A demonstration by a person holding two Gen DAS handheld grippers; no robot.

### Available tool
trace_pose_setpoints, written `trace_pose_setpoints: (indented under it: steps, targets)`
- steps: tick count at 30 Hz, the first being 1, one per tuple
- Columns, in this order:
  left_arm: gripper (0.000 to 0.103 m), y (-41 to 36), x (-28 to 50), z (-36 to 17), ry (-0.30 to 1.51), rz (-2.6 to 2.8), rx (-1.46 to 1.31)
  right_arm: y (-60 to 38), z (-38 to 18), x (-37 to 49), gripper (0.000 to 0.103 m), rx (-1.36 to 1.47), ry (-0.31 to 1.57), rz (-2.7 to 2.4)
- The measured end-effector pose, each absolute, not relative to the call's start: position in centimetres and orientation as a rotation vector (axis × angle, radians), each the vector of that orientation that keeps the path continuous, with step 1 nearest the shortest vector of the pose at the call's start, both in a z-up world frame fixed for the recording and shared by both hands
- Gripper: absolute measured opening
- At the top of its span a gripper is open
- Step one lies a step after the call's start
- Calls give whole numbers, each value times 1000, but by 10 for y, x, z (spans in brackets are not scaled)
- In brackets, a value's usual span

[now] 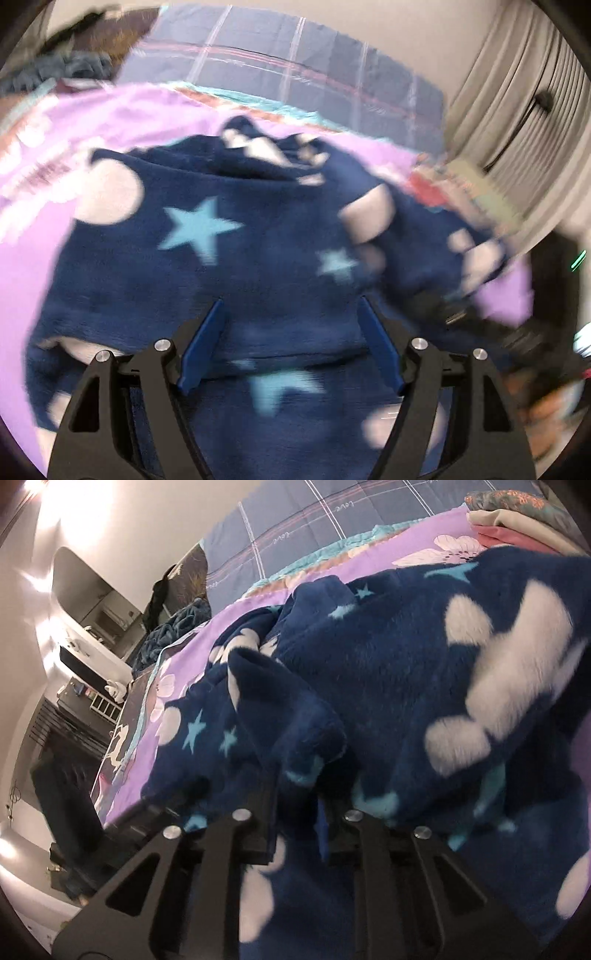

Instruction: Fold small clothes

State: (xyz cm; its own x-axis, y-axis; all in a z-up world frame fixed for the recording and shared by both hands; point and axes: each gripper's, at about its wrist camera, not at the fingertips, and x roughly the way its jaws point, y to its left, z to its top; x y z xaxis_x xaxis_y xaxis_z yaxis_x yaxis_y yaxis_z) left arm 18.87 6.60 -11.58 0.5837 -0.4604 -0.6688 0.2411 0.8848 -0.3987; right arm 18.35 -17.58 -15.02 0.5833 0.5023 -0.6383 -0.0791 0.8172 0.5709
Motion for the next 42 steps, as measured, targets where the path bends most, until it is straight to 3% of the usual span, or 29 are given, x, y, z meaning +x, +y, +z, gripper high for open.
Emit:
trace_pose_setpoints:
  steps: [4,5,7,10,15,18,21,23,25,26,31,32,34,40,42]
  targets:
    - [76,47,196,-102,893,-522,-362,-164,-151,173,26,440,835,370]
    - [78,38,199,-100,904,-523,-336,-160,-150,167,30,419,816,369]
    - [92,23,203,-97,912,-505,-282,-153,-149,159,36,371,774,374]
    - [92,13,214,-101,949,-485,-288,-150,-142,159,47,346,739,405]
    - [94,9,232,-112,1035,-517,-448,-147,-142,161,48,341,739,412]
    - [98,7,240,-116,1063,-513,-462,-140,-140,154,56,306,717,456]
    - [98,9,245,-117,1069,-541,-461,-135,-138,152,56,282,710,479]
    - [79,8,243,-115,1058,-531,-396,-136,-140,154,59,298,718,499]
    - [26,2,243,-114,1058,-498,-271,-138,-142,156,59,318,728,499]
    - [15,3,243,-114,1058,-487,-243,-140,-143,157,57,328,730,496]
    - [9,15,240,-83,968,-479,-224,-148,-129,142,57,332,677,471]
    - [9,18,239,-71,931,-471,-201,-150,-125,137,65,331,664,483]
    - [9,24,238,-50,884,-470,-179,-157,-112,125,72,309,626,468]
    - [10,48,240,4,809,-447,-163,-202,-135,133,72,443,687,295]
    - [10,55,234,16,783,-430,-125,-210,-147,139,67,494,729,272]
